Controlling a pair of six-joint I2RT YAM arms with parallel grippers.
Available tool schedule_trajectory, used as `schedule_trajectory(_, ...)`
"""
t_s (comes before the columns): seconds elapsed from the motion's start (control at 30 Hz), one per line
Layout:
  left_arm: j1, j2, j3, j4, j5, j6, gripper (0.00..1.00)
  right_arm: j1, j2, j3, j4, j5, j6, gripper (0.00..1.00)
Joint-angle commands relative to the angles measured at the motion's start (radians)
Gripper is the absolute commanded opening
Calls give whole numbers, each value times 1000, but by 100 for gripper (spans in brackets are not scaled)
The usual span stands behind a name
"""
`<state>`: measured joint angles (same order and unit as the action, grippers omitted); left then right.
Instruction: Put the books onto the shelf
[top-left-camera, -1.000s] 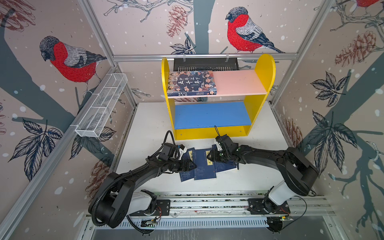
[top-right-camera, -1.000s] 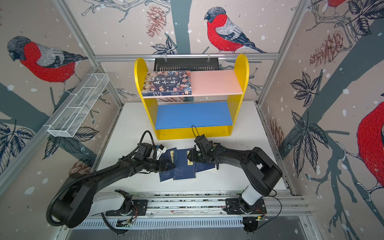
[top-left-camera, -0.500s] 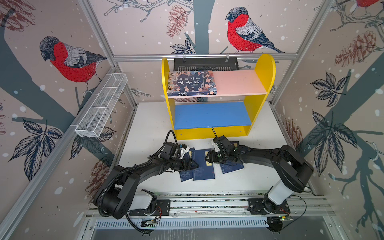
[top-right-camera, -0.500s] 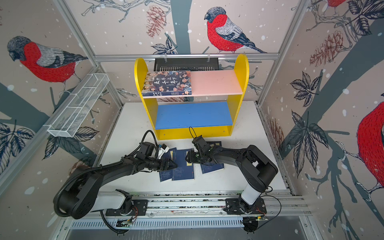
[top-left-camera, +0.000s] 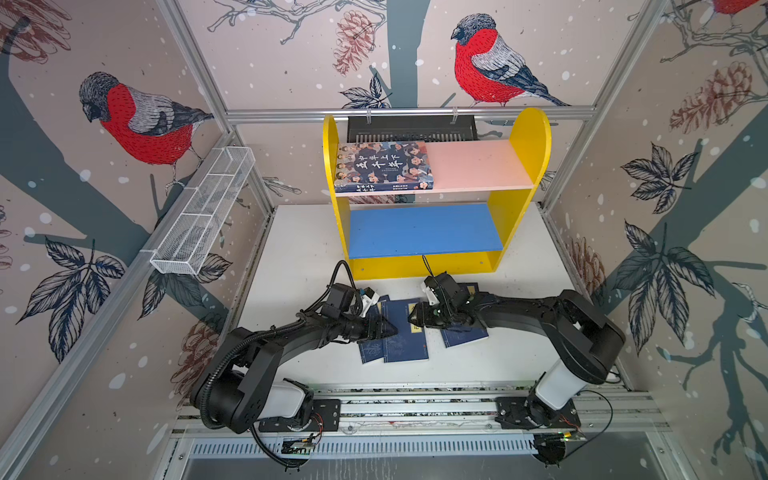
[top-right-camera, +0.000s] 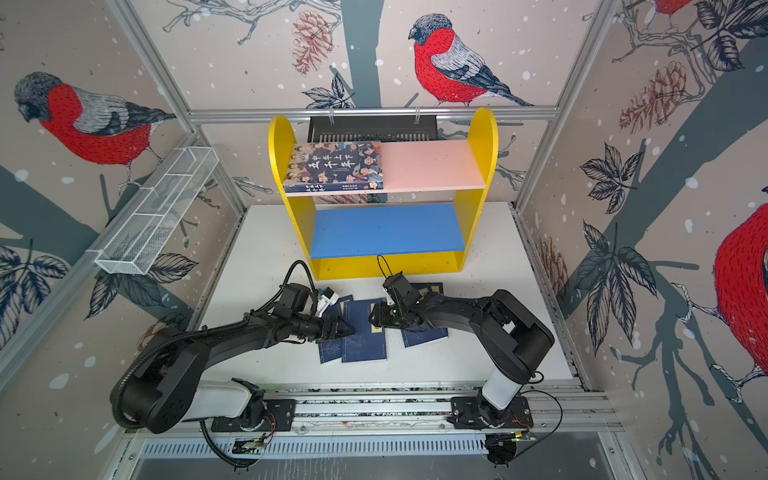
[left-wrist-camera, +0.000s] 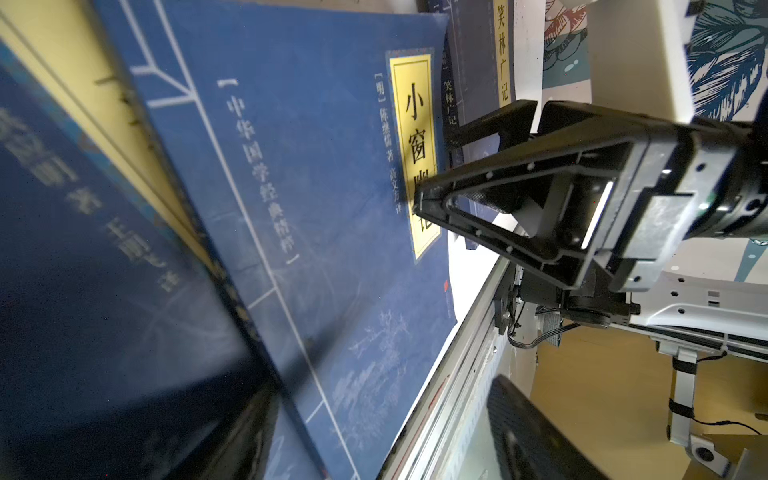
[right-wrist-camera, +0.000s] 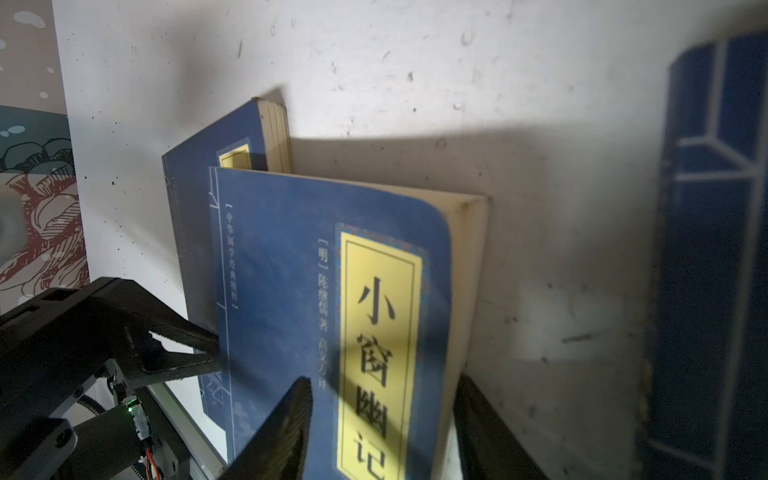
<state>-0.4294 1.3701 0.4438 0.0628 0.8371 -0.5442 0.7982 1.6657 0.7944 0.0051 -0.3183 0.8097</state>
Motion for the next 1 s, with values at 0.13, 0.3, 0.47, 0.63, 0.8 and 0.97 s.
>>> schedule_trajectory(0.13,1,-3,16,67,63,-39,74,4,-1,-10,42,-8,15,56)
schedule_trajectory(0.3,21,-25,0,72,53,-36,75,7,8,-16,50,-17,14,56)
schedule_trajectory(0.47,35,-39,-4,47,7,-6,75,10,33,-21,47,-22,22,56)
schedule_trajectory(0.63,55,-95,-25,8,-45,15,80,10,57,-3,21,-27,23,56)
schedule_trajectory(0.8,60,-138,-40,-24,-102,33,83,16,63,4,22,-26,28,56)
schedule_trajectory(0.97,87,-162,-43,-29,-155,35,85,16,63,6,5,-19,21,57)
